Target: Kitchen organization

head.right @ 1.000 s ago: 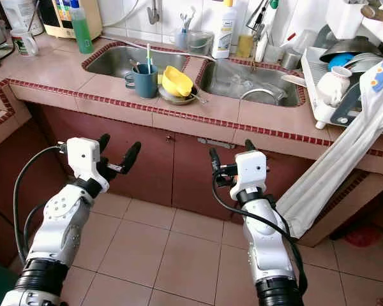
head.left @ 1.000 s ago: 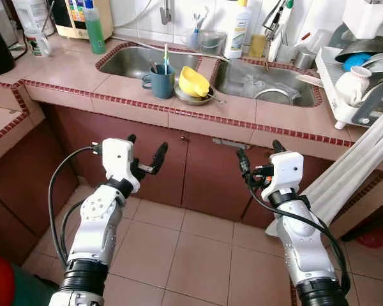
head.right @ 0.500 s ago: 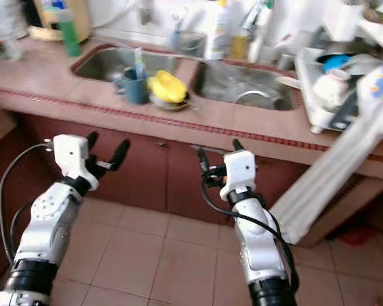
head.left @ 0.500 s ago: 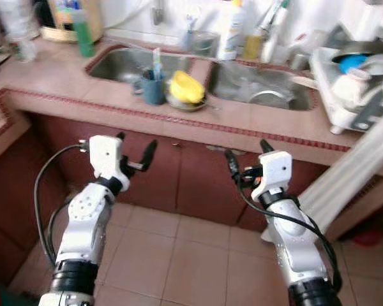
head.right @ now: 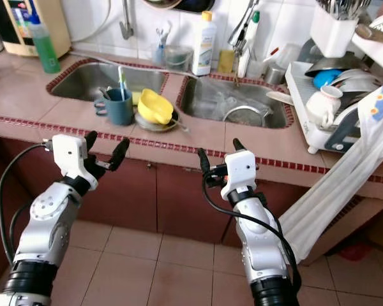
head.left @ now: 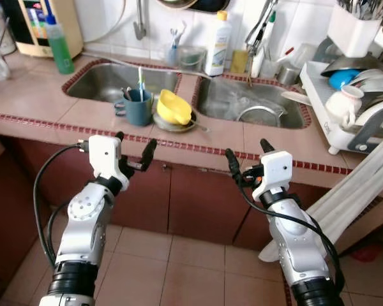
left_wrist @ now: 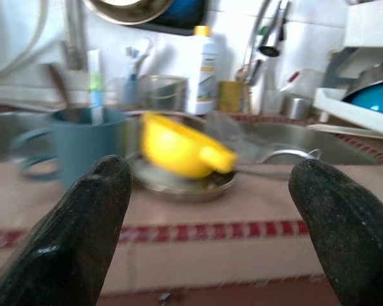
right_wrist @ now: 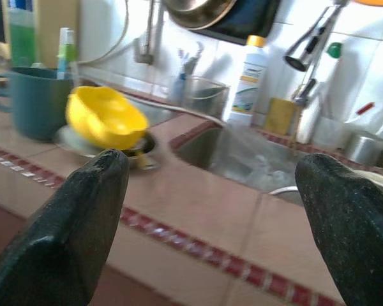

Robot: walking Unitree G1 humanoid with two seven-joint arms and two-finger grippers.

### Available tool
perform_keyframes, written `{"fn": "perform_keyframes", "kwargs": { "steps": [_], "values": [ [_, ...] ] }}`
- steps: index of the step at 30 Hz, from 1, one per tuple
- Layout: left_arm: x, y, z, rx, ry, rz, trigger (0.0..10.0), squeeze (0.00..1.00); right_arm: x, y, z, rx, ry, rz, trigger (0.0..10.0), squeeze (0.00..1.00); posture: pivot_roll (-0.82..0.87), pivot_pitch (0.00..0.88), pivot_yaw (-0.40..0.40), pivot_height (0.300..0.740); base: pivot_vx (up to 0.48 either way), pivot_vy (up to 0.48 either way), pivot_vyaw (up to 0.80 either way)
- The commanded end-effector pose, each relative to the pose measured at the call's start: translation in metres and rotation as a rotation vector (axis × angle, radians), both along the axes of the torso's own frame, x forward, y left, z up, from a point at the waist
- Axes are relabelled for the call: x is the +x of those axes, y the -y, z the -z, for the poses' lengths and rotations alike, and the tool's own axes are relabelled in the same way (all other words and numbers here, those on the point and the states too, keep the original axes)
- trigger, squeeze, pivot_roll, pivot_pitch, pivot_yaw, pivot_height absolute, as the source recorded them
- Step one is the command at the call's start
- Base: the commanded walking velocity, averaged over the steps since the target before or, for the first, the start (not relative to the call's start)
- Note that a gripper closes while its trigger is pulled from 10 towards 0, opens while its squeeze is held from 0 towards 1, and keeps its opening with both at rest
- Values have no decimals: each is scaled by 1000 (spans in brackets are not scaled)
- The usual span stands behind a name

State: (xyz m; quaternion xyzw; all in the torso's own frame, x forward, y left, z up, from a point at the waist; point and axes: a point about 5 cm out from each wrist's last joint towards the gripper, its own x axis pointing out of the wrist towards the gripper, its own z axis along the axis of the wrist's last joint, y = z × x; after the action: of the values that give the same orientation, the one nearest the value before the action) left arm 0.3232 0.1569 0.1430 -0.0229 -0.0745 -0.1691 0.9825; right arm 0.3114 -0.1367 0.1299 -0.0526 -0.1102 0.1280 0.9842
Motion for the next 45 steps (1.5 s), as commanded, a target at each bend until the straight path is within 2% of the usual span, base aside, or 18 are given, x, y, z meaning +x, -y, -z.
{"fn": "perform_keyframes", "kwargs": {
  "steps": [1,18,45],
  "values": [
    [0,7,-3,-1,7,19,10000,0,0,10,-4,-1,14,26,10000,0,-87,0,-53,740,382,0,0],
    [-2,4,-4,0,6,7,10000,0,0,8,-5,-11,14,14,10000,0,-81,0,-57,740,376,0,0],
    [-4,1,-9,-34,35,-10,10000,0,4,7,-9,-24,24,2,10000,0,-79,0,-65,740,0,0,0]
  ]
}}
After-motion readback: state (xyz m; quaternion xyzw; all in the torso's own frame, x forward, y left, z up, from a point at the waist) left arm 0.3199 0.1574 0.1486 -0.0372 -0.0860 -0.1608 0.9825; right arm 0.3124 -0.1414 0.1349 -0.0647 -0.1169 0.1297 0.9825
